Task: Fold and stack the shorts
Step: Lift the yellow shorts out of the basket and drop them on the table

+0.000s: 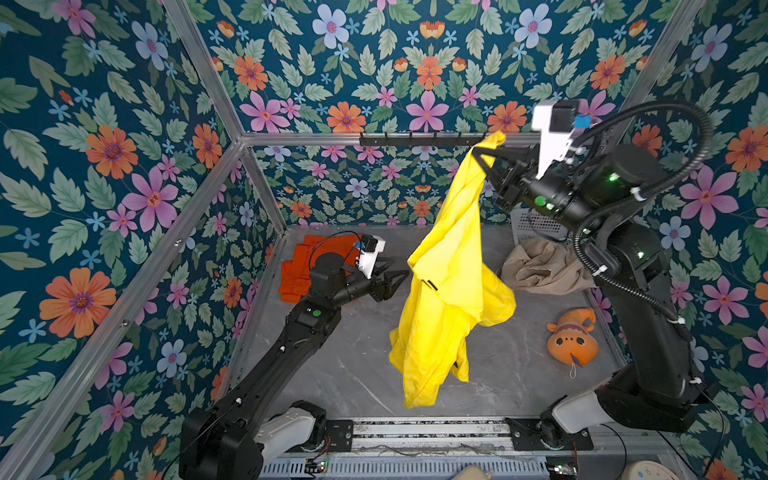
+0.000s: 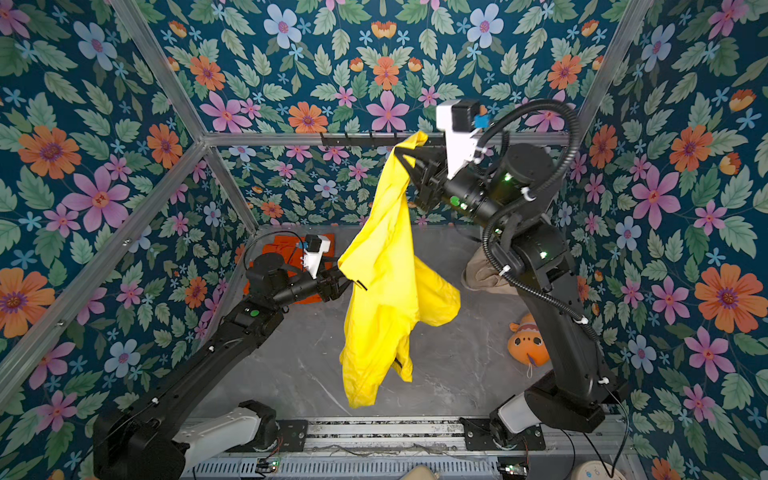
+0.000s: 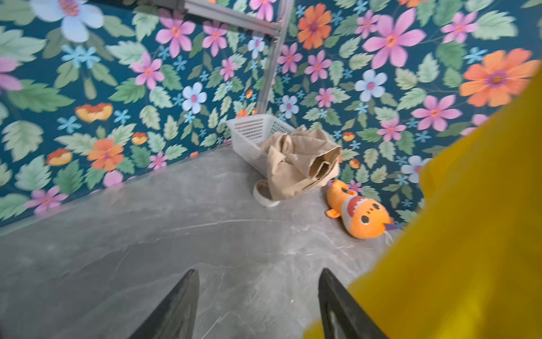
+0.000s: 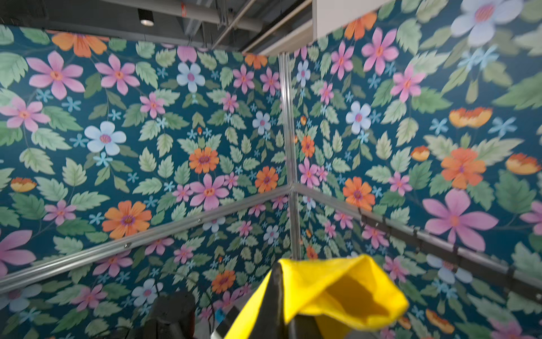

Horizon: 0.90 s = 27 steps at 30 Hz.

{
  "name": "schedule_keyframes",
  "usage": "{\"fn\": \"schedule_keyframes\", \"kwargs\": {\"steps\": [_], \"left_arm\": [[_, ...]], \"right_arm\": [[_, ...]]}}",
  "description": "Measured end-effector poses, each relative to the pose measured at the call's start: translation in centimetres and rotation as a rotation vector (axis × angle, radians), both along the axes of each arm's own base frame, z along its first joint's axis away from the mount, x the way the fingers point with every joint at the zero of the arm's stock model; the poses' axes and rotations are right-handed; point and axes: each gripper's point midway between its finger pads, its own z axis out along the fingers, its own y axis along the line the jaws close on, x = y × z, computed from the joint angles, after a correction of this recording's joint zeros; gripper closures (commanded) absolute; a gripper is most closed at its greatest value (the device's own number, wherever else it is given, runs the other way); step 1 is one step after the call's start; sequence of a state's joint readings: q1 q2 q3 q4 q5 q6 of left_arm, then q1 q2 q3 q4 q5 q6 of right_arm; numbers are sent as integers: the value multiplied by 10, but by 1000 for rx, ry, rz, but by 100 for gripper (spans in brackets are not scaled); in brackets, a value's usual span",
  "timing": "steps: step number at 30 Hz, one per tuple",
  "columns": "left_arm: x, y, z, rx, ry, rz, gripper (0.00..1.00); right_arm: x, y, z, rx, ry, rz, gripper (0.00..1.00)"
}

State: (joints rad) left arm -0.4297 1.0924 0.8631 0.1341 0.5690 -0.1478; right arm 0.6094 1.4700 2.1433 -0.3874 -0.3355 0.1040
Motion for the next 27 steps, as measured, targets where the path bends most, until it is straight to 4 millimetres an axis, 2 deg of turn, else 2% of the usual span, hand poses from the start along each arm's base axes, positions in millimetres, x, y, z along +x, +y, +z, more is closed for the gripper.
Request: {"fn": "schedule_keyframes", "kwargs": {"steps": [3,5,7,10,14,17,20,22,25,27], "left_arm": [[4,19,-23,52,49,121,34],[2,28,-35,75,74,161,34],[-1,32,-44,87,93,177,34],[-4,35,-51,98,115,187,35],[-4,37,-54,104,125,199,35],[-5,38,-54,103,131,200,35],[-5,37,-52,100,128,196,35],[-6,36,-51,95,131,191,35],[-8,35,-53,88,141,178,35],[-9,34,-57,90,150,175,35]], "right_arm": [[-4,23,-46,-82,94,9,100],[-12,30,-63,-121,123,0,100],[-24,30,-71,-140,139,-6,100],[-38,18,-69,-135,147,-30,100],[-50,-5,-54,-94,147,-78,100],[-51,-16,-48,-82,140,-116,100],[-36,-12,-58,-112,157,-166,100],[-20,-1,-76,-162,178,-190,100],[12,29,-120,-267,233,-210,100],[34,51,-160,-351,293,-214,100]]}}
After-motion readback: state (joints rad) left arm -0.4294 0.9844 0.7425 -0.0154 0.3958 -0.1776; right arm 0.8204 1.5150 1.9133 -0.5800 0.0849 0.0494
